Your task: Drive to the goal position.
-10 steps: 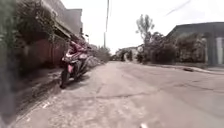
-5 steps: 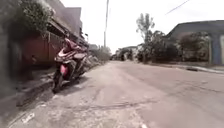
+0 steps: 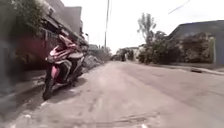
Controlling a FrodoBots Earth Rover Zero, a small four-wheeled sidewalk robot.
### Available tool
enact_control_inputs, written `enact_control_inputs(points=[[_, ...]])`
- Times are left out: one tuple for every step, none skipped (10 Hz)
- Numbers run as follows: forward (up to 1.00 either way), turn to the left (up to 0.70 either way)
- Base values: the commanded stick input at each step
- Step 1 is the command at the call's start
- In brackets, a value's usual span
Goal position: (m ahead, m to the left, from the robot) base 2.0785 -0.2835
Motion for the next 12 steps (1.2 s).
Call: enact_control_inputs(points=[[0.70,0.06],[0.70,0.00],[0.70,0.00],[0.70,0.00],[0.70,0.00],[0.70,0.00],[0.70,-0.11],[0.70,-0.34],[0.70,-0.34],[0.70,-0.34],[0.70,-0.34],[0.70,-0.34]])
